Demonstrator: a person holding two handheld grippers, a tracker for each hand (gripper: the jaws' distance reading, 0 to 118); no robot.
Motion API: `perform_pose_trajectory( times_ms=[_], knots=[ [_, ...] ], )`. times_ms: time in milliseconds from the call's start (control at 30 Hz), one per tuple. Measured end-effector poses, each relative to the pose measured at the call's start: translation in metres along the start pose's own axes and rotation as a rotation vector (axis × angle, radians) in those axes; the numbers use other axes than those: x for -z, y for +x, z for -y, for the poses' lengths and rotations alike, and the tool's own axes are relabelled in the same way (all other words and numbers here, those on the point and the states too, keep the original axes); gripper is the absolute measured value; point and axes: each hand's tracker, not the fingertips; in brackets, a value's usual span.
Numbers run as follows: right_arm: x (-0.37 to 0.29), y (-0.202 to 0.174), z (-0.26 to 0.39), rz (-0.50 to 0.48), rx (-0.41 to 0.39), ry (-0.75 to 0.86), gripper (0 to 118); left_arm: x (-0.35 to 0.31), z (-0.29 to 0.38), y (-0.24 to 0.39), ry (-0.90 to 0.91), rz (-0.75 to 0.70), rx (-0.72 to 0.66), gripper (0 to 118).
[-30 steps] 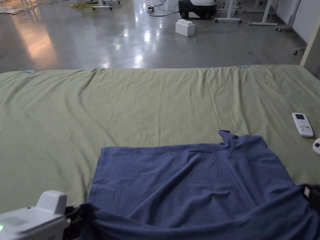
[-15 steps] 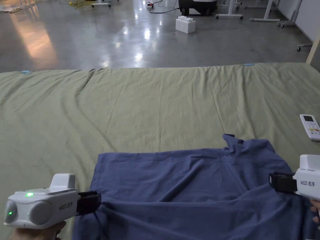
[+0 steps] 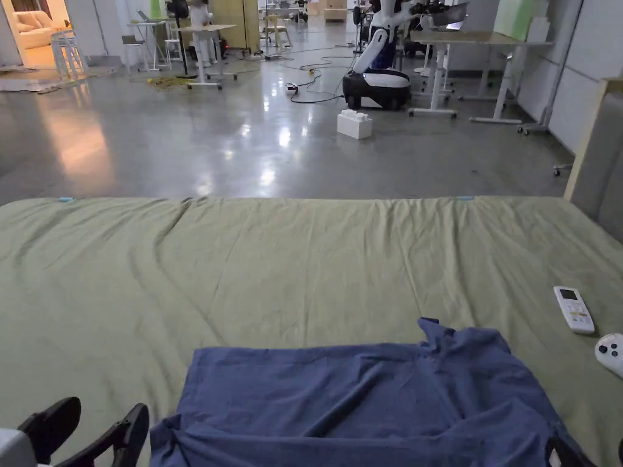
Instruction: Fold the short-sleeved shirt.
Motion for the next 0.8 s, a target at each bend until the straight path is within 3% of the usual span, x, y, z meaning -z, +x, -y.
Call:
perform_pose_trajectory(
  times_ms=[100,133,167,267,333,400,467,667,733,767,800],
  knots=[
    [-0.033,-0.025,0.000,0.031,-0.121,0.139,9,-0.021,0.002,0.003,0.003,-0.087,0.037,12],
    [-0.041,-0.029,-0.002,0.047,-0.157,0.149,7,-0.029,0.004,0.002,0.005,-0.081,0.025,12],
    [-0.047,-0.032,0.001,0.027,-0.107,0.100,6,-0.037,0.005,0.001,0.008,-0.069,0.014,12],
    [-0.053,-0.040,-0.003,0.031,-0.127,0.095,0,-0.061,0.013,0.020,0.096,-0.065,0.014,0],
    [-0.048,-0.039,0.000,0.033,-0.060,0.017,0,-0.058,0.013,0.021,0.055,-0.045,0.028,0],
    [-0.044,-0.043,-0.003,0.036,-0.092,0.066,0,-0.059,0.018,0.026,0.024,-0.029,0.050,0],
    [-0.041,-0.039,0.002,-0.005,-0.016,-0.001,0,-0.048,0.020,0.021,-0.022,0.005,0.027,0],
    [-0.037,-0.039,0.009,-0.034,-0.036,-0.002,0,0.028,0.055,-0.016,-0.271,0.093,-0.309,0],
    [-0.038,-0.039,0.015,-0.049,-0.026,-0.035,0,0.062,0.075,-0.028,-0.339,0.034,-0.355,0],
    [-0.038,-0.040,0.018,-0.045,-0.031,-0.047,0,0.079,0.086,-0.030,-0.409,0.035,-0.335,4],
    [-0.038,-0.040,0.020,-0.037,-0.039,-0.059,0,0.095,0.096,-0.033,-0.435,0.005,-0.316,21]
  ],
)
